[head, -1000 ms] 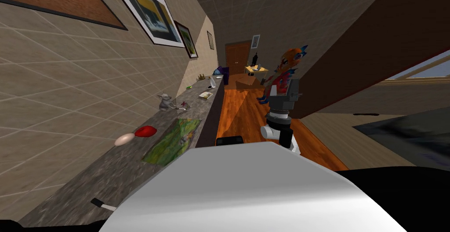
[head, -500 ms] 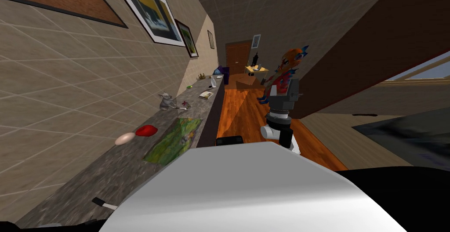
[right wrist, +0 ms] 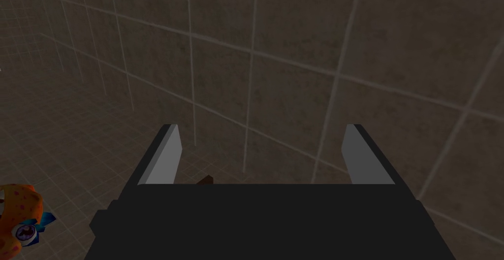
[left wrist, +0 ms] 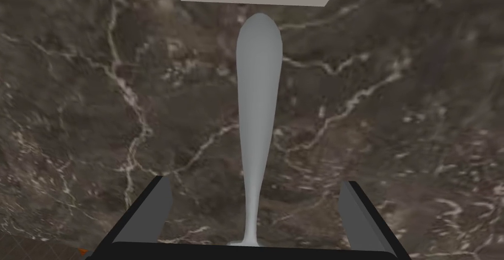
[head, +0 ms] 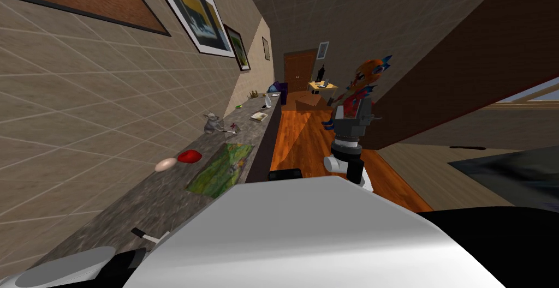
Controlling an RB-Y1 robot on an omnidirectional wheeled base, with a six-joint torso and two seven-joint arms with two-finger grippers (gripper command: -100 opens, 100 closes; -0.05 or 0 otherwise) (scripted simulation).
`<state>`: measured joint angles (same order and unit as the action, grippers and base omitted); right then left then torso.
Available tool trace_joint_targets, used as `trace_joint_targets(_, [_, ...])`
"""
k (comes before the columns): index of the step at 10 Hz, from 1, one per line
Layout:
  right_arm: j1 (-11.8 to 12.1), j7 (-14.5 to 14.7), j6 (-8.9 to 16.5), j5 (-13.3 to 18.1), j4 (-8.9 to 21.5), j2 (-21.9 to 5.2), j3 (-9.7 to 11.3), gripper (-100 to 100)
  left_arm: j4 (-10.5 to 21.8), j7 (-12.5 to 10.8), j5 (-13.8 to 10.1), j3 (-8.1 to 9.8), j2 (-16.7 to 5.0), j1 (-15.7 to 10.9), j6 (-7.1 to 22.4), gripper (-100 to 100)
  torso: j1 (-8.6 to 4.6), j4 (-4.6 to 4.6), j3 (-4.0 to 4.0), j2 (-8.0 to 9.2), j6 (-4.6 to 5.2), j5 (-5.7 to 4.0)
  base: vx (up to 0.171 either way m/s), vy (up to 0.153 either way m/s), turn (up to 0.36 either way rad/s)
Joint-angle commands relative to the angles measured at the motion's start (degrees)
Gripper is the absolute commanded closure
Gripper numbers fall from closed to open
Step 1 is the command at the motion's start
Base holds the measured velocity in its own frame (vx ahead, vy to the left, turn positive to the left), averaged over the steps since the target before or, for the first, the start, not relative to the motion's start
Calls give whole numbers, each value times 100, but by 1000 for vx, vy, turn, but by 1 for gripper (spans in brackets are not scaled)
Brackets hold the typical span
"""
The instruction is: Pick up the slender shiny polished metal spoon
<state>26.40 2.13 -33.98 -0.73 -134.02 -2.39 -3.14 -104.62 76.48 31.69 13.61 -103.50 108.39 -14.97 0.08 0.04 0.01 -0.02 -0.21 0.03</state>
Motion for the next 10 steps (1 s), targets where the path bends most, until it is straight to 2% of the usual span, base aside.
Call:
trace_joint_targets(1, [0,0,0,0,0,0,0,0,0,0,0,0,0,0,0,-100,0,0,0,0,0,0,-9,5,2])
trace_joint_targets(2, [0,0,0,0,0,0,0,0,-4,-5,-5,-13,-10,-16,11,100,2,-1,-1,-2,-2,3,0,0,0])
trace_joint_targets(6, [0,0,0,0,0,0,0,0,-3,2,-1,-12,-11,-13,10,100,4,-2,-5,-8,-3,5,0,0,0])
trace_joint_targets(7, [0,0,0,0,0,0,0,0,-3,3,0,-12,-11,-14,10,0,4,-2,-5,-9,-3,5,0,0,0])
trace_joint_targets(8, [0,0,0,0,0,0,0,0,60,112,15,29,207,56,-125,100,4,-2,-5,-9,-3,5,24,-12,-119])
trace_joint_targets(10, [0,0,0,0,0,0,0,0,102,197,50,118,398,164,-242,100,-3,-5,-12,-21,0,4,34,-13,-72])
